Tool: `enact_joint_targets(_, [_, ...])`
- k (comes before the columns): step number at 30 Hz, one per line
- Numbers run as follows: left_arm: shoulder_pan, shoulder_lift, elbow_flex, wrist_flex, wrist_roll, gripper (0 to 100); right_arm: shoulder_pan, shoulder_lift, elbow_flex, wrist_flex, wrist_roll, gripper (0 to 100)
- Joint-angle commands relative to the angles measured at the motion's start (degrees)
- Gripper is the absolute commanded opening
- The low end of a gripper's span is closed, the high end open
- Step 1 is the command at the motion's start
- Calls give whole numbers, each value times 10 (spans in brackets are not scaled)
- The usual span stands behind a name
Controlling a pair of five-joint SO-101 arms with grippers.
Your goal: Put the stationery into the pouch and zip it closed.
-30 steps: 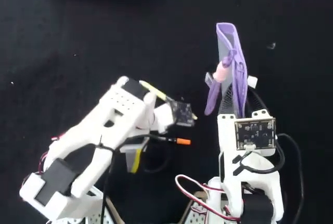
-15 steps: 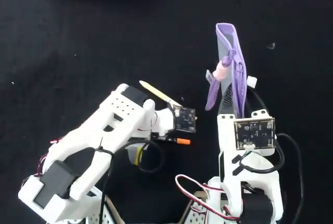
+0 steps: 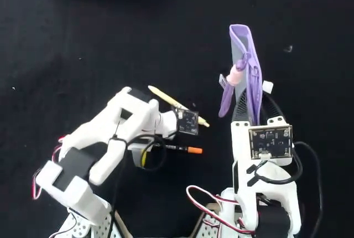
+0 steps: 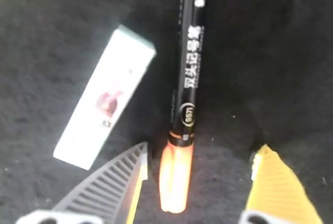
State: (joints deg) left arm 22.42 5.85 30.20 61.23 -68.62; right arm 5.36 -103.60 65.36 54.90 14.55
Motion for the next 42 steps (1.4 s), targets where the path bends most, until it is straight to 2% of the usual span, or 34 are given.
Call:
enact_joint_targets(1, [0,22,-37,-4,-4,321,6,-49,-29,-9,-6,11])
enact_joint_targets(7, [-4,23,-71,-4,60,320,6,-49,-29,-9,-6,11])
enact_joint_targets(11, [-1,29,-70,-8,64,298,6,-49,-29,-9,-6,11])
enact_joint_targets(17, [13,29,-65,-4,64,18,6,-49,-29,-9,-6,11])
enact_joint_targets(20, [12,27,-65,-3,68,88,6,-49,-30,-9,-6,11])
enact_joint_targets(25, [11,23,-65,2,69,94,6,-49,-31,-9,-6,11])
enact_joint_targets(34, [44,24,-139,185,69,117,6,-49,-30,-9,-6,11])
enact_joint_targets(39, [30,29,-148,164,69,251,6,-49,-31,-8,-6,11])
enact_joint_targets(42, [27,29,-148,156,69,286,6,-49,-31,-8,-6,11])
